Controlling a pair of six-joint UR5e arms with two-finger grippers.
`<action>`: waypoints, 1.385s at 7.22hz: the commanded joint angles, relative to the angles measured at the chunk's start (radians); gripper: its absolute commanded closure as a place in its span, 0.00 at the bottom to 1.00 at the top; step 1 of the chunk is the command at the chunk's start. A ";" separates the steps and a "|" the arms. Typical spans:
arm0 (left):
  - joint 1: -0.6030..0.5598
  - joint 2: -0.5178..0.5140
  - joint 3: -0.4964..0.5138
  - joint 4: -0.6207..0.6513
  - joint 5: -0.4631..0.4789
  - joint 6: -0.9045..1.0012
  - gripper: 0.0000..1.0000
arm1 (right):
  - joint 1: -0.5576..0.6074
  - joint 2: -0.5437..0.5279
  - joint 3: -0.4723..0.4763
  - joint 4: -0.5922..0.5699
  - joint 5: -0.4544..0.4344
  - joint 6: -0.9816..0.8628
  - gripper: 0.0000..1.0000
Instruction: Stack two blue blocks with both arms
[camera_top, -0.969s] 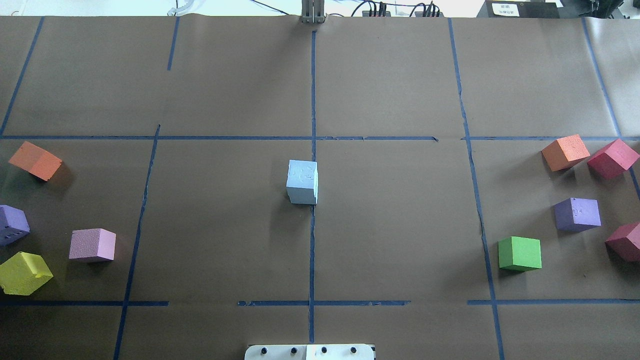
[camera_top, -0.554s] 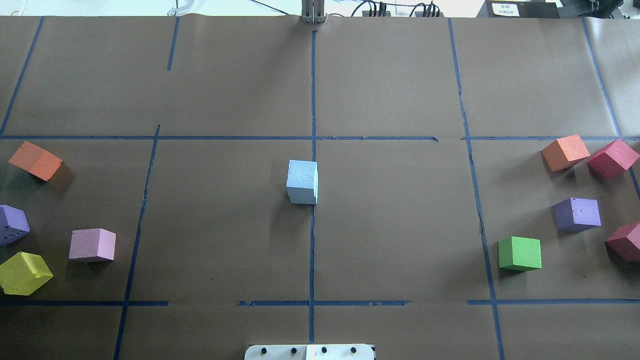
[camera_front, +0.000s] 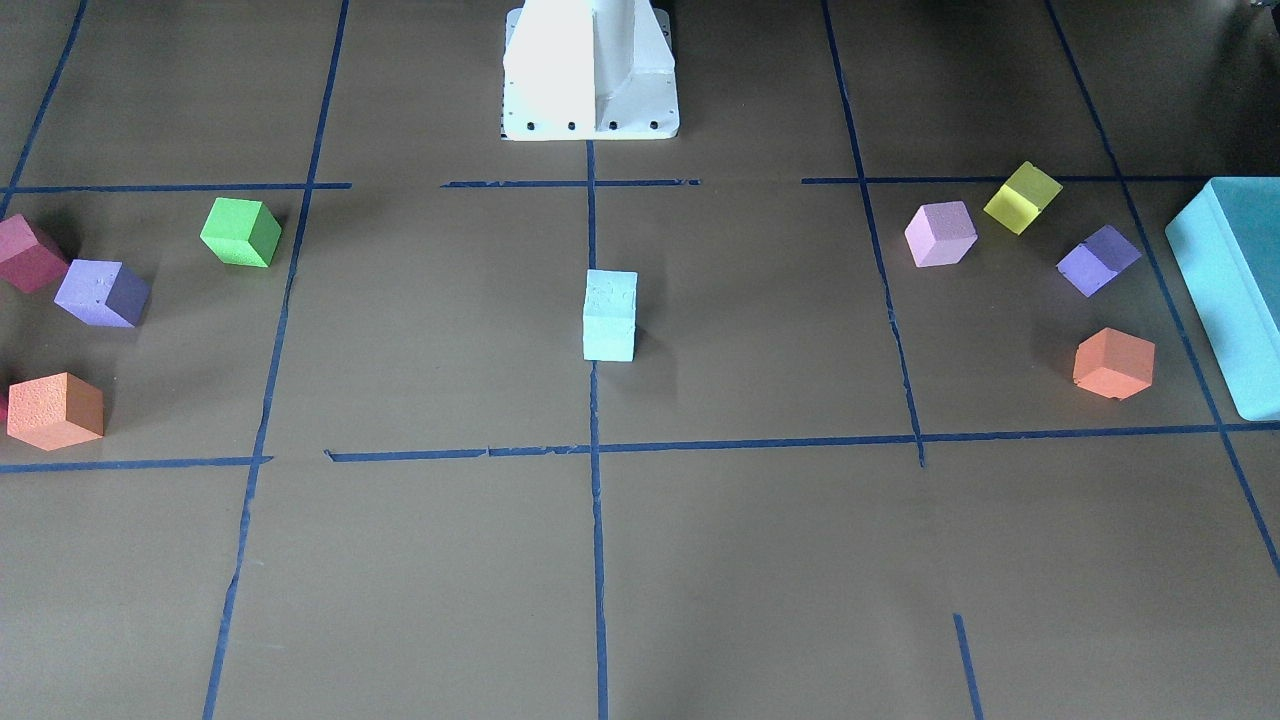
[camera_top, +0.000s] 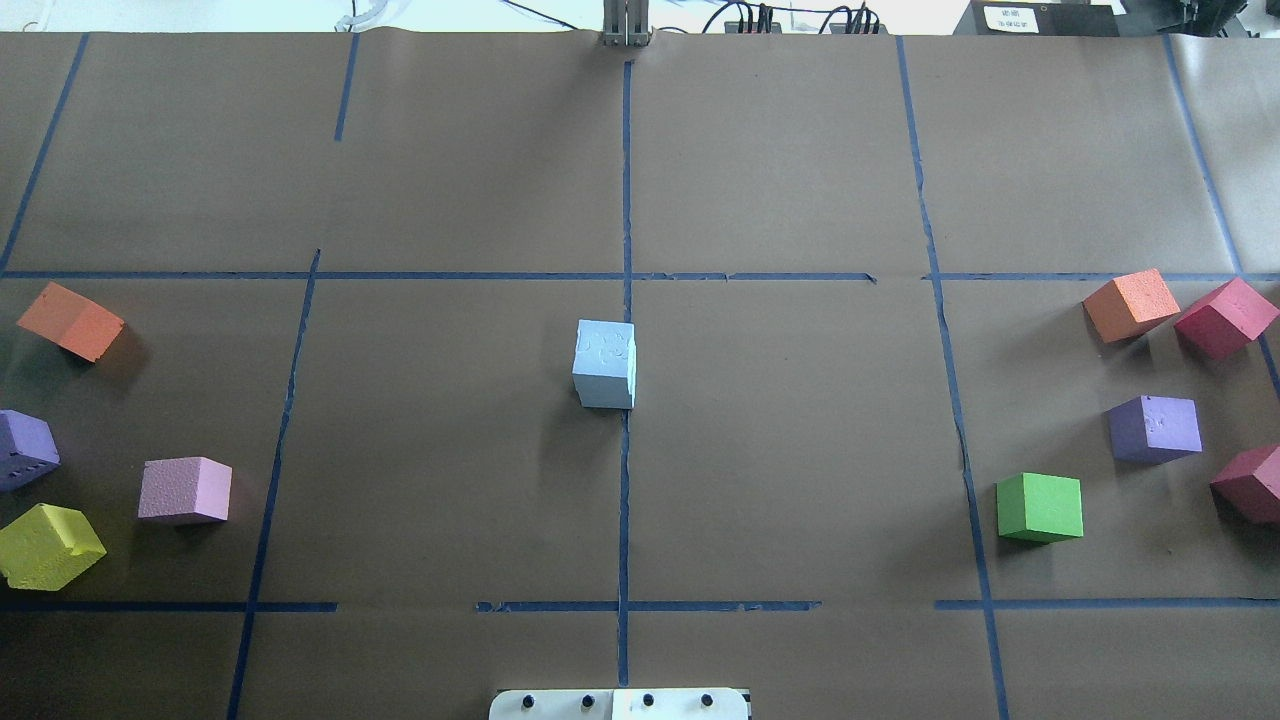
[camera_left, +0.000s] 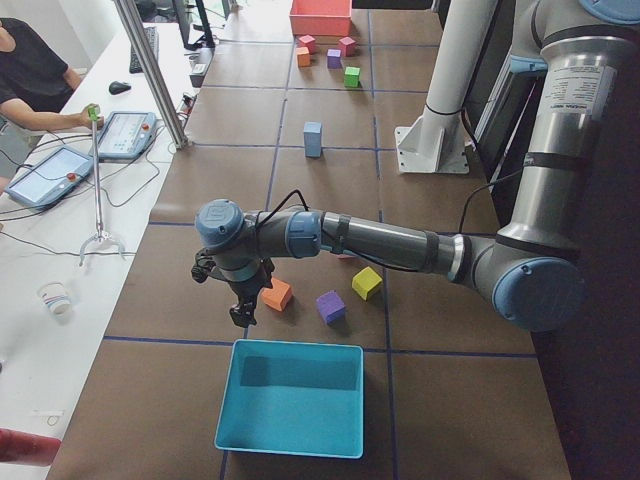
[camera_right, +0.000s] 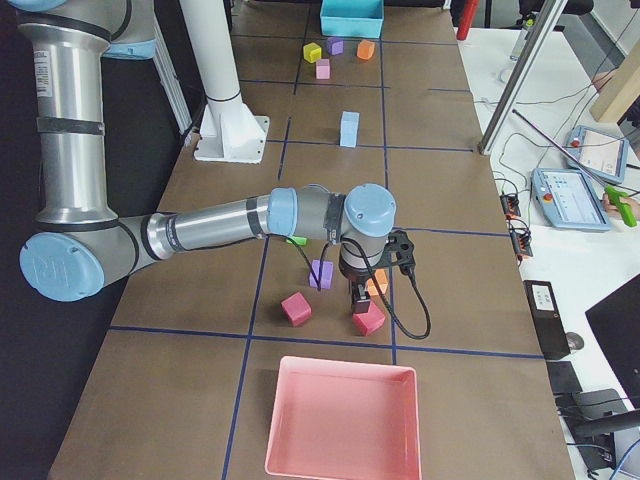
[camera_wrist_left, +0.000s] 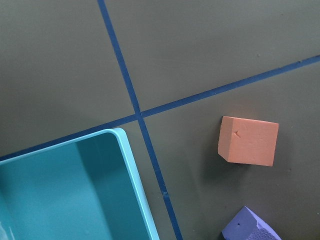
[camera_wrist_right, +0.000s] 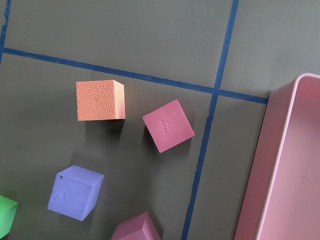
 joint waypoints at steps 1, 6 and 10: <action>-0.002 -0.004 0.004 -0.003 0.004 -0.002 0.00 | -0.003 0.001 0.000 0.000 -0.002 0.005 0.00; -0.005 -0.004 -0.006 0.003 -0.019 -0.004 0.00 | -0.006 -0.011 -0.027 0.015 -0.001 0.003 0.00; -0.005 -0.001 -0.012 -0.001 -0.018 0.000 0.00 | -0.007 -0.010 -0.027 0.015 0.001 0.006 0.00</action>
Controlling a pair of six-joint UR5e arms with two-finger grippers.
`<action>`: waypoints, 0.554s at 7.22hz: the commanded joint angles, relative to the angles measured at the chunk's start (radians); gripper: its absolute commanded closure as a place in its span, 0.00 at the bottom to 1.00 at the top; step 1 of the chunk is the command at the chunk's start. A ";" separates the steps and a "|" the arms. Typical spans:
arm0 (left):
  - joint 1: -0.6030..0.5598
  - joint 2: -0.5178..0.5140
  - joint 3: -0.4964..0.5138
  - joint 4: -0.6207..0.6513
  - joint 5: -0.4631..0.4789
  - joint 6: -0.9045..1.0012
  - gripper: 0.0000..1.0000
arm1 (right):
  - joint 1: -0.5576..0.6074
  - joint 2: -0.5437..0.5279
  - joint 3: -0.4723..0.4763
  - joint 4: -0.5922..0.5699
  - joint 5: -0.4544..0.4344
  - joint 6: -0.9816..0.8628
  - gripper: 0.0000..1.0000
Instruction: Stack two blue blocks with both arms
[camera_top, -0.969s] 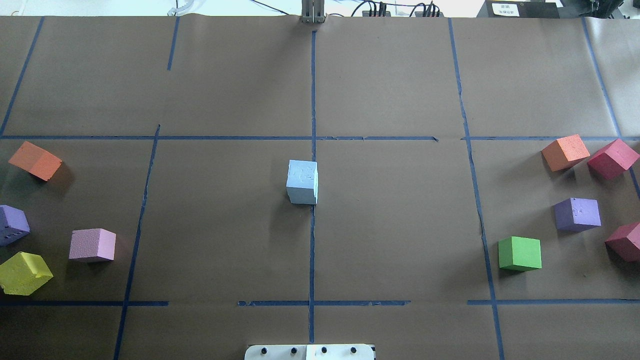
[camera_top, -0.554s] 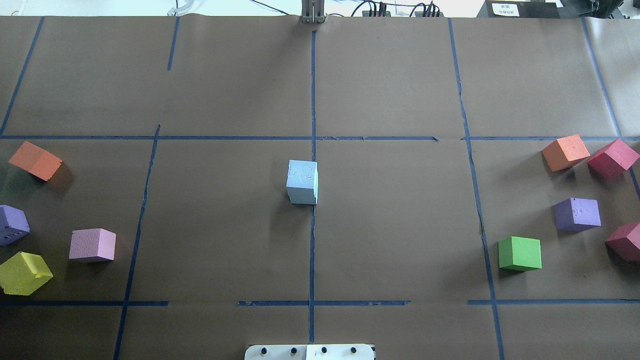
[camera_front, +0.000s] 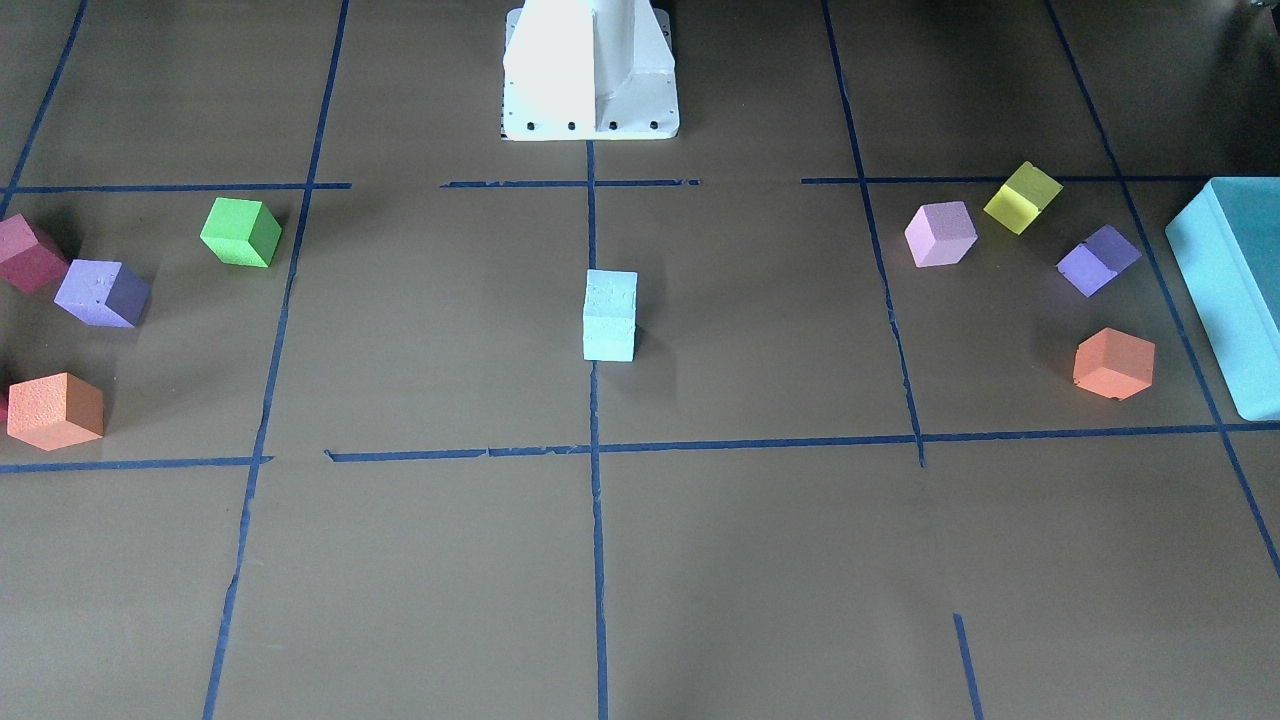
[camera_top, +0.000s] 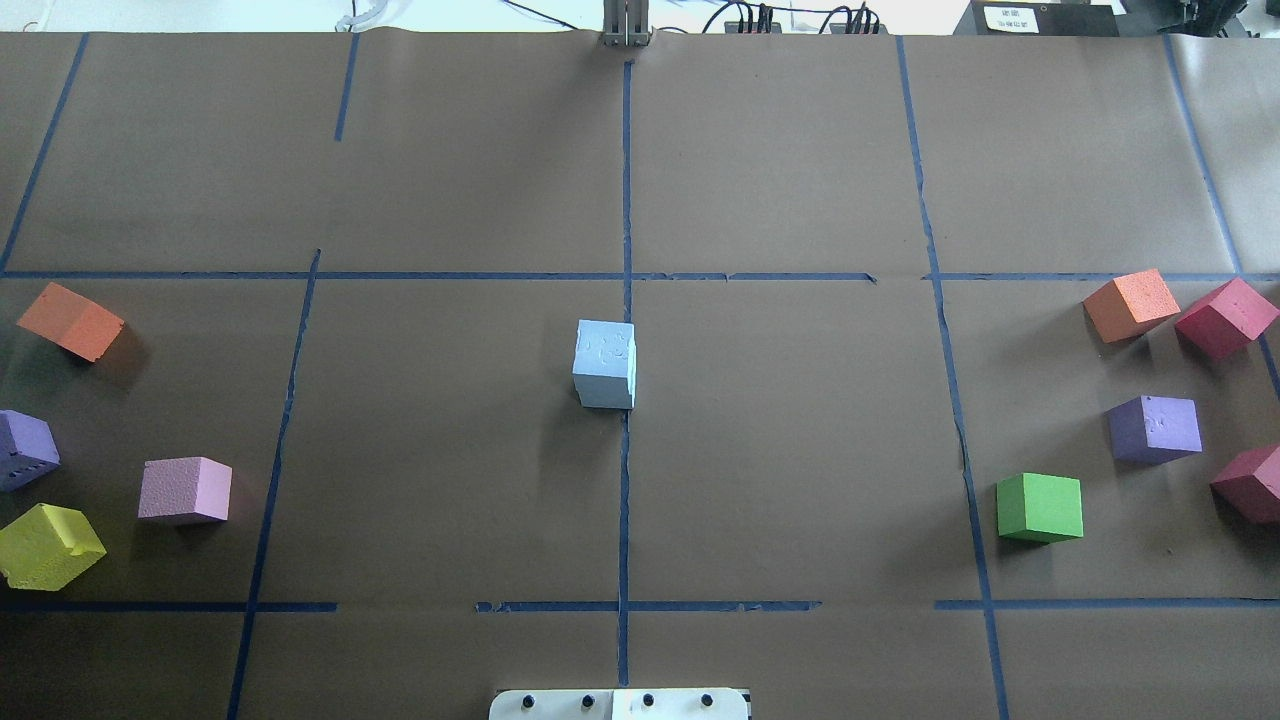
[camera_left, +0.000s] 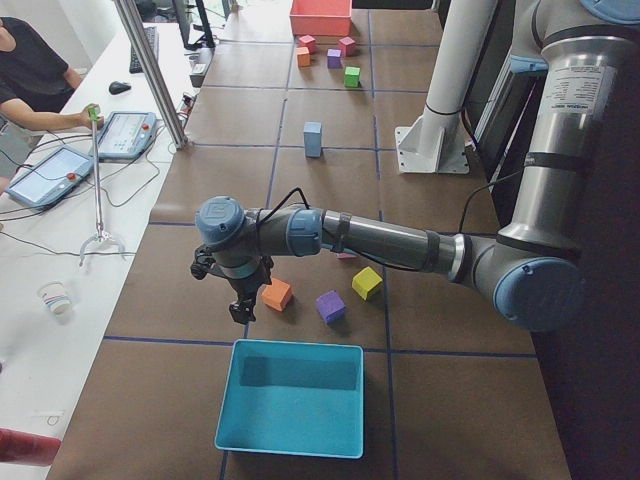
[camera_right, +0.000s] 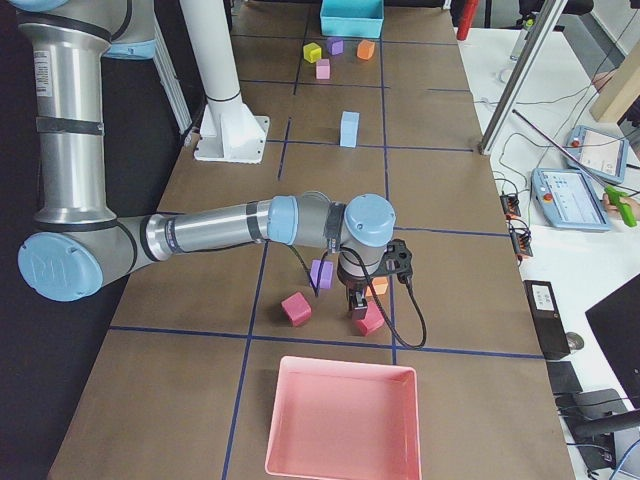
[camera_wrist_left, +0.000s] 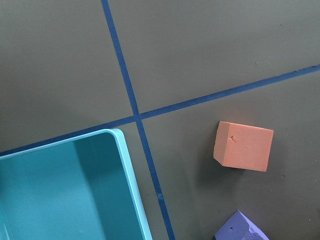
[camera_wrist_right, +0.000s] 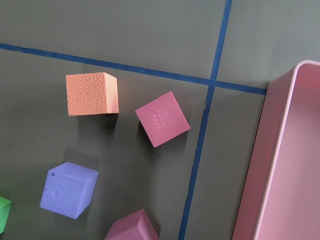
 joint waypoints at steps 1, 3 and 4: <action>0.000 0.001 -0.003 0.000 0.001 0.001 0.00 | -0.008 0.001 -0.002 0.000 0.002 0.001 0.00; 0.000 0.000 -0.003 0.000 0.004 0.002 0.00 | -0.010 0.004 0.000 0.000 0.002 0.002 0.00; 0.000 0.000 -0.015 0.002 0.005 0.002 0.00 | -0.010 0.004 0.001 0.000 0.003 0.004 0.00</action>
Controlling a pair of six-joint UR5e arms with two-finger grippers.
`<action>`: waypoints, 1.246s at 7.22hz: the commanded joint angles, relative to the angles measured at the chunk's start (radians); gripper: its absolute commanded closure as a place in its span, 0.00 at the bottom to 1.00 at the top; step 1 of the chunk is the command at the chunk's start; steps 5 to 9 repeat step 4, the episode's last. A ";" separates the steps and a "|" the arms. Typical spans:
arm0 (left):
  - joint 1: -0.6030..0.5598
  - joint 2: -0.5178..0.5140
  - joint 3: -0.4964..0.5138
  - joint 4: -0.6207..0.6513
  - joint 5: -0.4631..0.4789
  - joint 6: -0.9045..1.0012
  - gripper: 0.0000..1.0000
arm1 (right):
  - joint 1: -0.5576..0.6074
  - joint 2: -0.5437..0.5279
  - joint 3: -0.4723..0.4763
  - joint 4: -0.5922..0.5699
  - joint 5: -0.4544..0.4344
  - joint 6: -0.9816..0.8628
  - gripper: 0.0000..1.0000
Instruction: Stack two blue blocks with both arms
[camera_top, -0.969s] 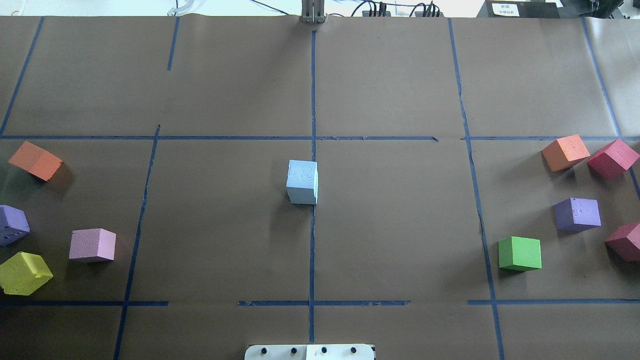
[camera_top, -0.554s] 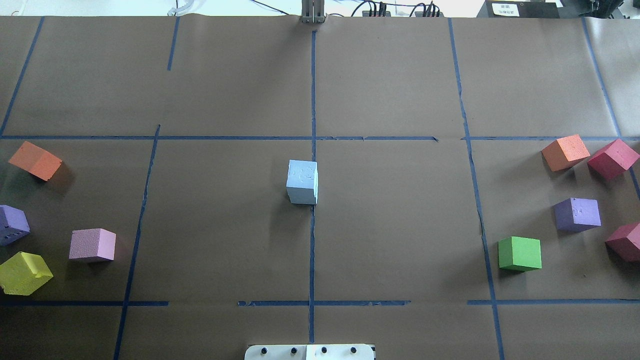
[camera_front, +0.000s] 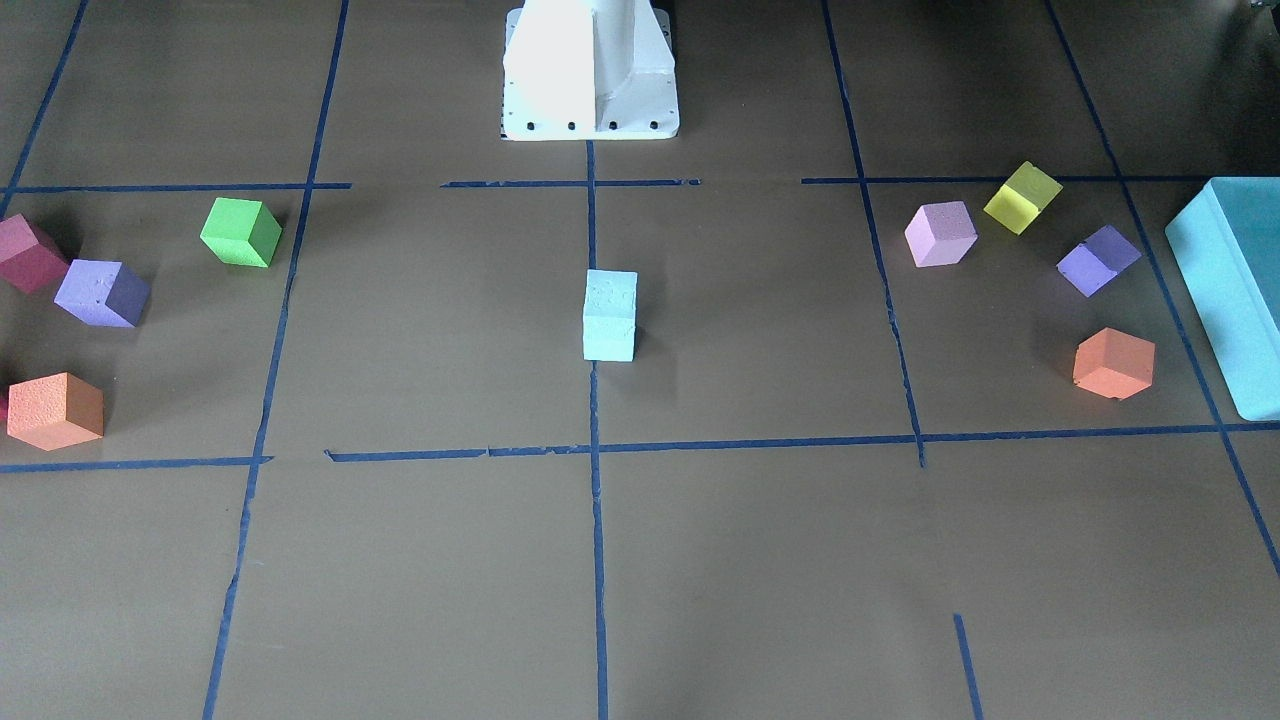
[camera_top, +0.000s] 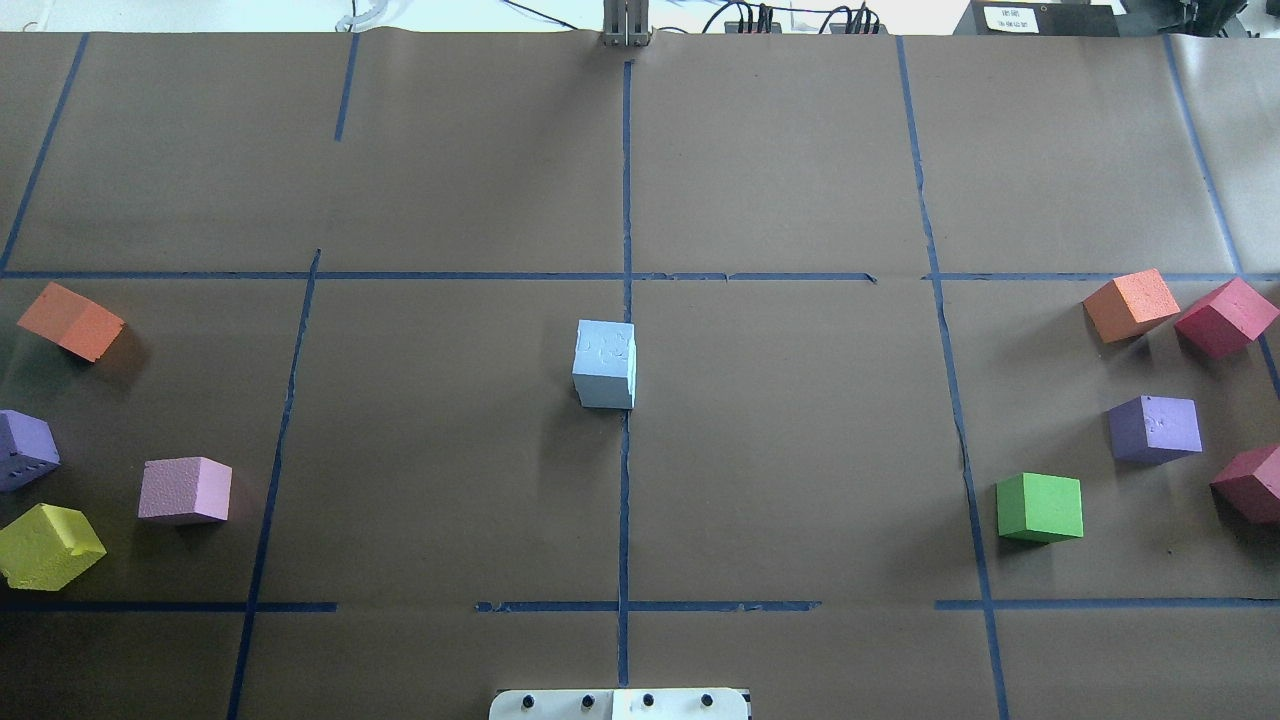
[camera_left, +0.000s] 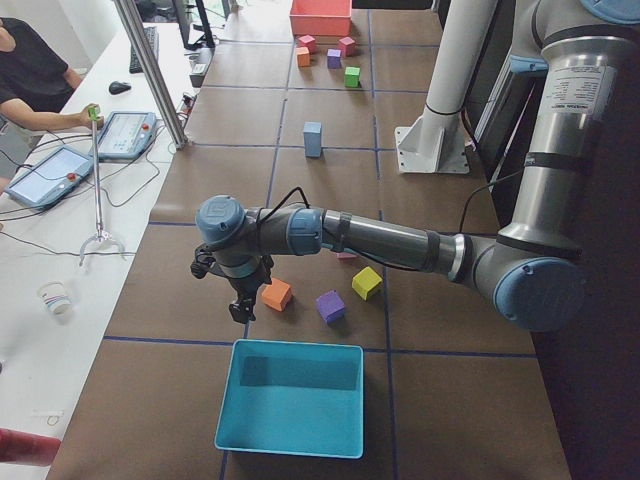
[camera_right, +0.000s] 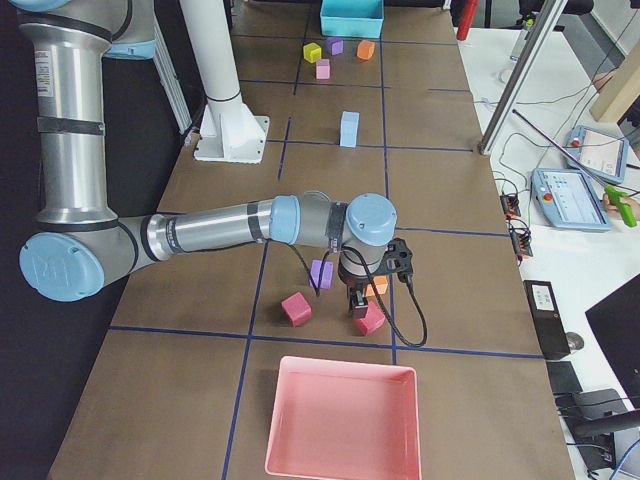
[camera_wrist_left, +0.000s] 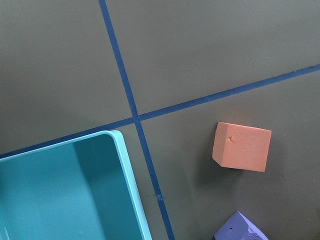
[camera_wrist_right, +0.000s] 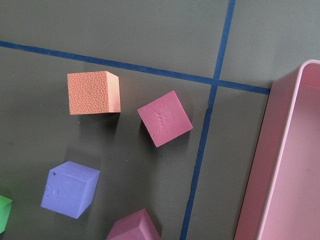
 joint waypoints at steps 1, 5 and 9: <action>0.000 -0.001 -0.021 0.001 0.005 0.002 0.00 | -0.001 0.001 0.006 -0.002 0.003 0.002 0.00; 0.002 -0.004 -0.030 0.003 0.008 0.004 0.00 | -0.007 0.007 0.002 -0.002 0.003 0.002 0.00; 0.002 -0.004 -0.030 0.003 0.008 0.004 0.00 | -0.007 0.007 0.002 -0.002 0.003 0.002 0.00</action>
